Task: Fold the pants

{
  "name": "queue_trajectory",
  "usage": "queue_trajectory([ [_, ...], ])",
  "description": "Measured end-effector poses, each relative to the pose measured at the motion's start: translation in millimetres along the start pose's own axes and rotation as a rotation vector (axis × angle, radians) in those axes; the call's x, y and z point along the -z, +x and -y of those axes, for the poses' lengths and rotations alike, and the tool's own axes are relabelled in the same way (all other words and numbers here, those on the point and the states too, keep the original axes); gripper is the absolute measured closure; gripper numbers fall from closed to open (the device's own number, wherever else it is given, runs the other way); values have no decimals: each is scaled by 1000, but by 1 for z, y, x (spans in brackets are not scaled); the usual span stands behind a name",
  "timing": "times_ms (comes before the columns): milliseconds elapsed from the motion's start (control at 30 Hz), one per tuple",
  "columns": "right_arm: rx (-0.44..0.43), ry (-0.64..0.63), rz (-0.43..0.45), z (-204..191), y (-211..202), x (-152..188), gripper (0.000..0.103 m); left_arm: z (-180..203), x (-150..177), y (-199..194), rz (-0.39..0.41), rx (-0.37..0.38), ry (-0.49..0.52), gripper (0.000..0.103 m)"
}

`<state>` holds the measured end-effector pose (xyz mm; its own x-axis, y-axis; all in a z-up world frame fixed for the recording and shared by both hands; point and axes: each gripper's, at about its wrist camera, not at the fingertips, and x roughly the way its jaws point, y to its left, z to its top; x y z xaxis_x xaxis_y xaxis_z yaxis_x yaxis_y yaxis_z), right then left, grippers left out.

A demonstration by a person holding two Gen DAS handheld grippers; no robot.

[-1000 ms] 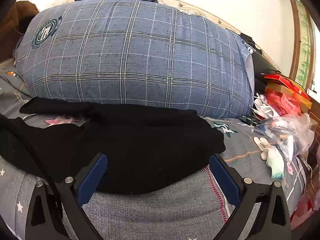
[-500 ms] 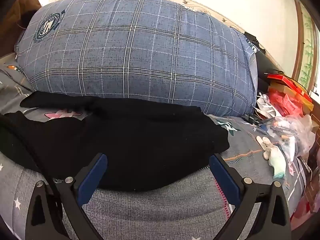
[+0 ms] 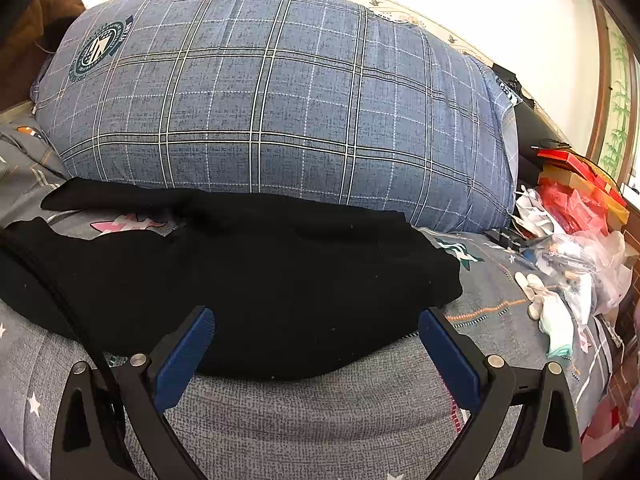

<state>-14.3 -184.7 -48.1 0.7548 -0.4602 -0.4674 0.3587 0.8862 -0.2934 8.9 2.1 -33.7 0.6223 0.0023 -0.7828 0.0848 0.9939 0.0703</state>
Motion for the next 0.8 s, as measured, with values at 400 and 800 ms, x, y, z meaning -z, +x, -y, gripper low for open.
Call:
queue_trajectory([
  [400, 2, -15, -3, -4, 2, 1, 0, -1, 9, 22, -46, 4, -4, 0],
  [800, 6, -32, 3, -6, 1, 3, 0, -3, 25, 52, -125, -13, 11, 0],
])
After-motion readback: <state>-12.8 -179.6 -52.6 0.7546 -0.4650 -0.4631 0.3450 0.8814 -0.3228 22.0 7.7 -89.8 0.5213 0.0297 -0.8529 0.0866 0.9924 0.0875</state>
